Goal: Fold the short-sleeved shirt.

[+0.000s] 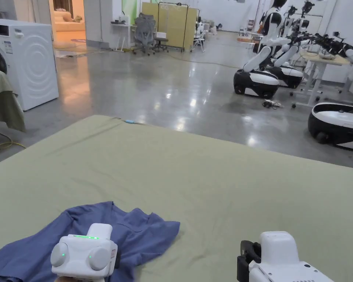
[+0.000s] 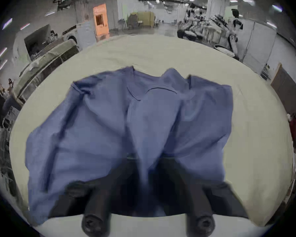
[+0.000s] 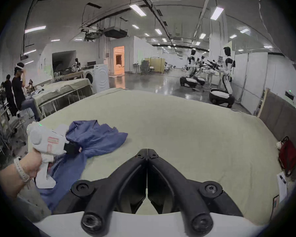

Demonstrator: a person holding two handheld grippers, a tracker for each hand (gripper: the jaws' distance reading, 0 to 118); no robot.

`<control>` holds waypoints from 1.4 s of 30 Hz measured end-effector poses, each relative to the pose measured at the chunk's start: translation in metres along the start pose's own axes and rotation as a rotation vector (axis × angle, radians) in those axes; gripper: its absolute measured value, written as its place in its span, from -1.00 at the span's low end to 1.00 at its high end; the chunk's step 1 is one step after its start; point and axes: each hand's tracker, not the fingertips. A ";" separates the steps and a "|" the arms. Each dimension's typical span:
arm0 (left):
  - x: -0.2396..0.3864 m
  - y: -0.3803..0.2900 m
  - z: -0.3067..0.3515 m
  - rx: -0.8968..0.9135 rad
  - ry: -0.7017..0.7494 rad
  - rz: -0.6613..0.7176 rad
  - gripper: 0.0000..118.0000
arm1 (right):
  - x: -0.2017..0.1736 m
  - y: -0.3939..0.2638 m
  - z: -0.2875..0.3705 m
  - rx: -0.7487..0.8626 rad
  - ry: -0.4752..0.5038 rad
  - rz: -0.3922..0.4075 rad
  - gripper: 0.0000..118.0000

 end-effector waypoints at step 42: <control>0.483 -0.058 0.124 0.146 -0.619 -0.523 0.88 | 0.276 -0.086 0.184 0.068 -0.436 -0.272 -0.93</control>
